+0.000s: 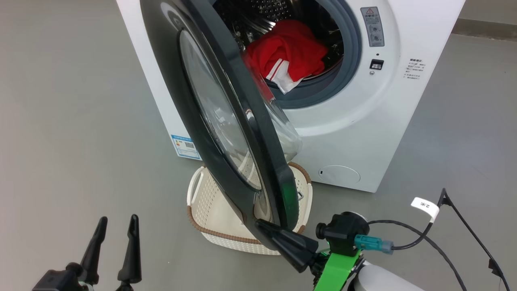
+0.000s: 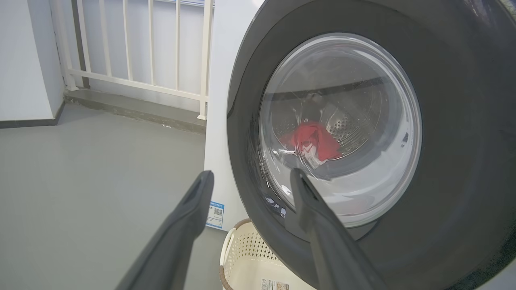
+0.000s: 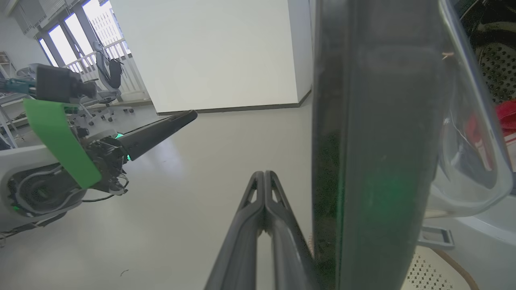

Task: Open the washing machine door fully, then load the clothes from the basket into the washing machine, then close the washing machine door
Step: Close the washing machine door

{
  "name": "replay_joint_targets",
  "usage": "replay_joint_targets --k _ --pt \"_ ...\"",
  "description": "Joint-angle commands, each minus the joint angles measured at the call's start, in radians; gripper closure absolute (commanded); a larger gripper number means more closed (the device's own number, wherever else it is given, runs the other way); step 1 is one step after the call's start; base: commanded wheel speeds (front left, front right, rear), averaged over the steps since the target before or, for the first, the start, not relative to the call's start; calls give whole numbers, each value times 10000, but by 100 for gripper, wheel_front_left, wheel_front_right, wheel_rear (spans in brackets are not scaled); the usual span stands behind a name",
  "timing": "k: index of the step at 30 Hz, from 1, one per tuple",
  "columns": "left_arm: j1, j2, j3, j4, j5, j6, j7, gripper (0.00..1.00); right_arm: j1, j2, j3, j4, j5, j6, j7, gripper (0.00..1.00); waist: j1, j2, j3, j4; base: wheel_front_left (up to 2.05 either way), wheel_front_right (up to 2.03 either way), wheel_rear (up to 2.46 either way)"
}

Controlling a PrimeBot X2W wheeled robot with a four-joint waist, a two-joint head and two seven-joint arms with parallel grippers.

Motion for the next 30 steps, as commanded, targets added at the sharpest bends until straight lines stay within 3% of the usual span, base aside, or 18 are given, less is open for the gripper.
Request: replay_joint_targets --k 1,17,30 --pt "-184 110 322 -263 -57 -33 -93 0 -145 94 -22 -117 85 16 -48 100 0 0 11 5 0 0 0" --pt "-349 150 297 -289 -68 -33 -93 0 -179 -127 -1417 501 -72 16 -48 100 0 0 287 159 0 0 0" --pt "-740 144 309 -452 -94 -33 -93 0 -837 -592 -2682 1133 -259 16 -48 100 0 0 1269 68 0 0 0"
